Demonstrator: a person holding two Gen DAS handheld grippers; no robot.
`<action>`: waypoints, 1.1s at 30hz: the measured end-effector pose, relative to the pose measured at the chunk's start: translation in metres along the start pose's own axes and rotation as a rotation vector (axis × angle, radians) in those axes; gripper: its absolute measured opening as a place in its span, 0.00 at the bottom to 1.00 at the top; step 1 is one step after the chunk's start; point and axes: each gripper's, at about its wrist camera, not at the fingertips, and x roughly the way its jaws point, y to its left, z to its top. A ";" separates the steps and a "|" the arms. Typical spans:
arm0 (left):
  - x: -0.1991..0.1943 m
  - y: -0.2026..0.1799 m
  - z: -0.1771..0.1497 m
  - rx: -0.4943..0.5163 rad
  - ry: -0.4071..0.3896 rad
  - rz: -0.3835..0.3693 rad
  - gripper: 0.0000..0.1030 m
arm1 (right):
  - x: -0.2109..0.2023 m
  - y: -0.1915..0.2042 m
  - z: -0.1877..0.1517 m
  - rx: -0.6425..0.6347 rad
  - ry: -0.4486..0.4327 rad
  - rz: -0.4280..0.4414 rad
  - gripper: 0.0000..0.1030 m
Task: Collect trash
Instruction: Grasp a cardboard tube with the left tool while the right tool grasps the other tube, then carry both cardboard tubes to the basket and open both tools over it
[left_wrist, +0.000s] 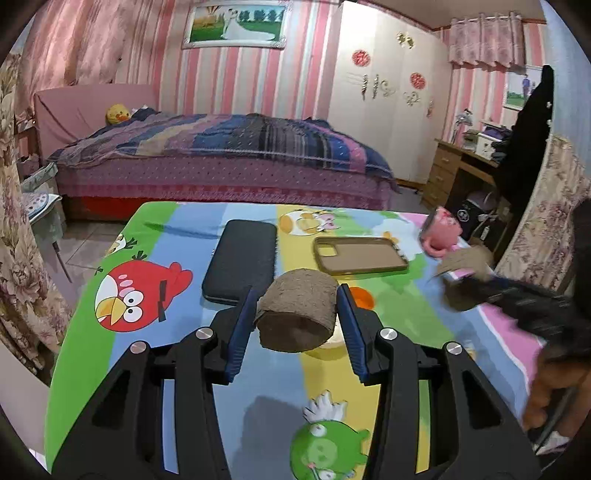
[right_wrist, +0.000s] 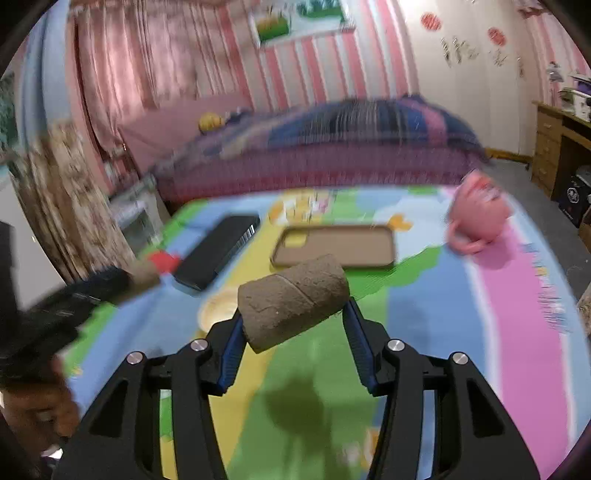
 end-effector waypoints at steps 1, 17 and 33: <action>-0.006 -0.003 -0.001 0.000 -0.008 -0.012 0.42 | -0.017 0.000 -0.001 -0.010 -0.030 -0.008 0.49; -0.055 -0.161 0.000 0.082 -0.086 -0.243 0.42 | -0.218 -0.117 -0.065 0.212 -0.322 -0.335 0.49; -0.035 -0.387 -0.004 0.225 -0.014 -0.535 0.42 | -0.336 -0.254 -0.107 0.404 -0.398 -0.673 0.50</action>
